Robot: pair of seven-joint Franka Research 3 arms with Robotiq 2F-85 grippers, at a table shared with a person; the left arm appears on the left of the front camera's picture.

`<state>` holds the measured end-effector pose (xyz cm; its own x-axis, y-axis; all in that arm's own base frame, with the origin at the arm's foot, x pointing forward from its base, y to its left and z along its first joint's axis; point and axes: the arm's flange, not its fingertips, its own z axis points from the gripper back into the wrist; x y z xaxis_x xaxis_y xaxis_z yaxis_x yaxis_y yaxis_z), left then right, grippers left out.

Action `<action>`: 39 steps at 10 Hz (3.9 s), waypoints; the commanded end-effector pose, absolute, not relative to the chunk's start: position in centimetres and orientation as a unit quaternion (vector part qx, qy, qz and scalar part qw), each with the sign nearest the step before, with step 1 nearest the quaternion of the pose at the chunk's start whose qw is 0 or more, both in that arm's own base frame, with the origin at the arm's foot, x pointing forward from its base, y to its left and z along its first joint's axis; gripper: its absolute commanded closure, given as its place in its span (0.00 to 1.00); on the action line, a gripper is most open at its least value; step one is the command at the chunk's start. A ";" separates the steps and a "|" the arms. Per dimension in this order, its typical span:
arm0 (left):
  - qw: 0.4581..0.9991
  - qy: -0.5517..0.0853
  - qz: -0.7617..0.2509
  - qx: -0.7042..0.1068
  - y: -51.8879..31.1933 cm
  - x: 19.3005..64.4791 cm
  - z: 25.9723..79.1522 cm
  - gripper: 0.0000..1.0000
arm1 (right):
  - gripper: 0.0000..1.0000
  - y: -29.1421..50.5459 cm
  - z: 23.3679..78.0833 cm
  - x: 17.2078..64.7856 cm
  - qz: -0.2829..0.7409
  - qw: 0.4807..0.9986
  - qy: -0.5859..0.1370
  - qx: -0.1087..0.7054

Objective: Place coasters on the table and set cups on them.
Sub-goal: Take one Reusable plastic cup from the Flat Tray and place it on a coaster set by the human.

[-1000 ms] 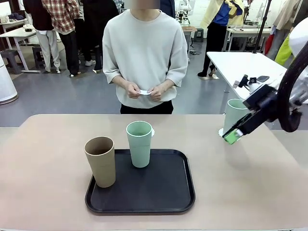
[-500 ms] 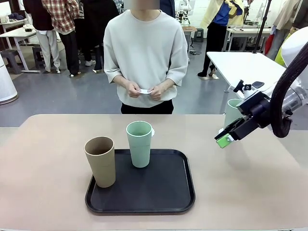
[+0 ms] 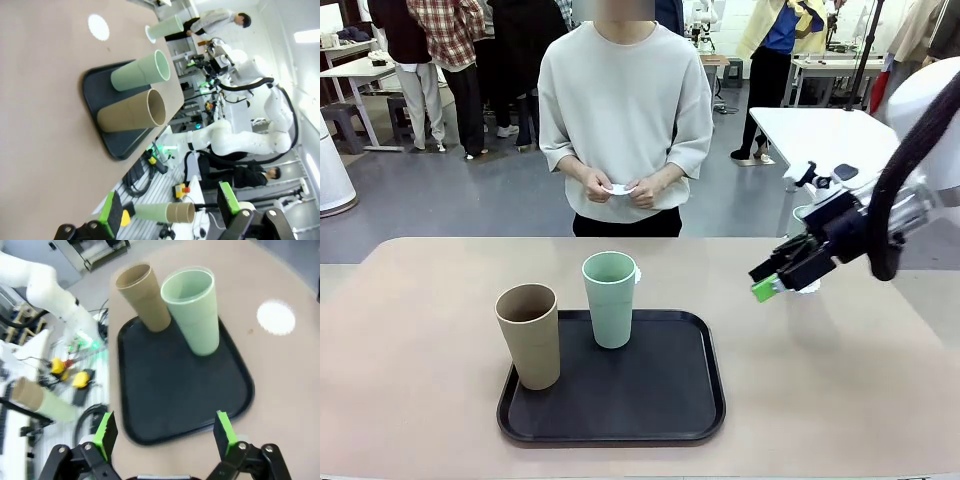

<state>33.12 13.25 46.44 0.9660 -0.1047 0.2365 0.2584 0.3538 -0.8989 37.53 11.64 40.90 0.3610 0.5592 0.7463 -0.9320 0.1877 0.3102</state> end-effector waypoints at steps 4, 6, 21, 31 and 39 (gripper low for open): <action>0.816 -0.072 -0.113 -0.562 13.4 33.0 46.6 0.00 | 0.00 18.7 34.3 39.9 0.564 0.647 -0.377 0.347; 0.816 -0.072 -0.113 -0.562 13.4 33.0 46.6 0.00 | 0.00 19.6 33.1 40.8 0.575 0.647 -0.377 0.329; 0.816 -0.072 -0.113 -0.562 13.4 33.0 46.6 0.00 | 0.00 23.3 26.8 44.3 0.537 0.634 -0.407 0.381; 0.816 -0.072 -0.113 -0.562 13.4 33.0 46.6 0.00 | 0.00 25.0 26.6 42.6 0.555 0.605 -0.380 0.426; 0.816 -0.072 -0.113 -0.562 13.4 33.0 46.6 0.00 | 0.00 28.5 25.2 42.4 0.568 0.601 -0.406 0.388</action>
<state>33.12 13.25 46.43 0.9660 -0.1047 0.2363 0.2583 0.3538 -0.8990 42.25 27.05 26.22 0.0597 0.3651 0.9291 -0.9982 0.0320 0.0516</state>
